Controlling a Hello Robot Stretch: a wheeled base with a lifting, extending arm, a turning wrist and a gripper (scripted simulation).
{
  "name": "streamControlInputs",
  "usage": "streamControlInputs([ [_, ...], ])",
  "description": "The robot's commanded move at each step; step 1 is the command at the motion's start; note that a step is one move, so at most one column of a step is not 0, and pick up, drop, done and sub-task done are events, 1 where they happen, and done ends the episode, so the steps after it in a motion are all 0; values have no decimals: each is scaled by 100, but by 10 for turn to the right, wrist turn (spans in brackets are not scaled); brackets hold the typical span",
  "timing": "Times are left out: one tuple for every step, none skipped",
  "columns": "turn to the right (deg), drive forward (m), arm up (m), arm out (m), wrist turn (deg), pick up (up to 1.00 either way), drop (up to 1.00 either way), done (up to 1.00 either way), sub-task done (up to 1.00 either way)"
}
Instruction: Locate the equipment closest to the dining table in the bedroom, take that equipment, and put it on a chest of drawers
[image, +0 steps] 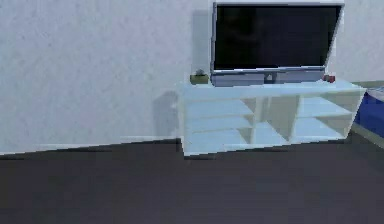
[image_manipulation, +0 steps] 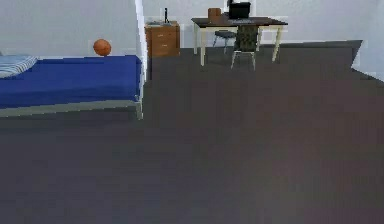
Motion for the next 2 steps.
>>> streamControlInputs([
  [0, 100, 0, 0, 0, 0, 0, 0, 0],
  [-30, 0, 0, 0, 0, 0, 0, 0, 0],
])
